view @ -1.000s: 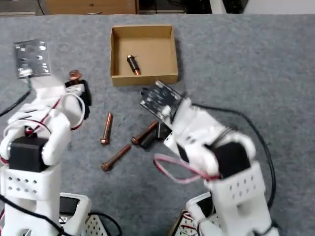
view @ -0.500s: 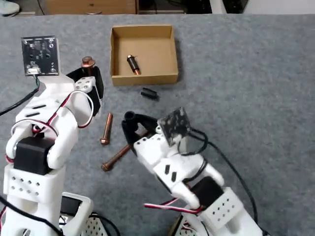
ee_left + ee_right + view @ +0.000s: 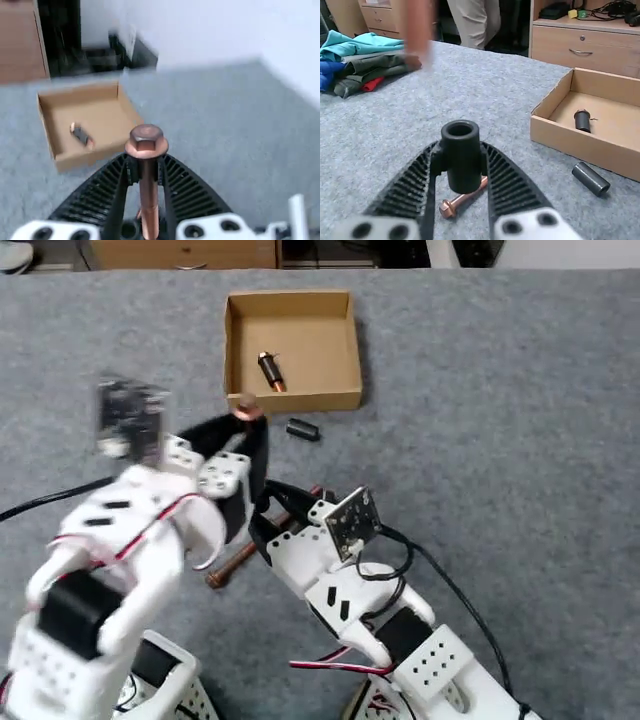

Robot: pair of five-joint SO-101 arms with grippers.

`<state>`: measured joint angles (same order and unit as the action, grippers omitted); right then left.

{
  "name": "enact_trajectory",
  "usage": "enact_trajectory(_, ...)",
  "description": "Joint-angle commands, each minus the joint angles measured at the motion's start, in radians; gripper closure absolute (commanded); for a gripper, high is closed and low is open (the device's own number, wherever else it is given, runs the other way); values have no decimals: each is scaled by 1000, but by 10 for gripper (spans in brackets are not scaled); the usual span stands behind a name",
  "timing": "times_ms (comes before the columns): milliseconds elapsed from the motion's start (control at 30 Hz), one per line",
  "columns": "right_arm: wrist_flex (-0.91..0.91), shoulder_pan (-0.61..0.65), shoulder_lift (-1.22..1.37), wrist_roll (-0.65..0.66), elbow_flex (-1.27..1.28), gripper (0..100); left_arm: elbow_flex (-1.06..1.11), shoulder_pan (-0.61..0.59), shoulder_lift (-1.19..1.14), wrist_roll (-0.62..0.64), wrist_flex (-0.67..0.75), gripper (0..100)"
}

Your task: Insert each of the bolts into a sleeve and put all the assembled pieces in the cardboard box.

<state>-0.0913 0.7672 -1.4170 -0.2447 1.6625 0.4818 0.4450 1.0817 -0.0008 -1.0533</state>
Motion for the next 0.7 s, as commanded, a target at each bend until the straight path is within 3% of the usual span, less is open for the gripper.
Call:
enact_trajectory(0, 28, 12, -21, -12, -58, 997, 0, 12, 13, -37, 31, 981)
enact_trajectory(333, 28, 12, -21, -12, -74, 997, 41, 3, 13, -41, 64, 981)
enact_trajectory(667, 28, 12, -21, -14, -114, 997, 160, 3, 15, -132, 239, 982)
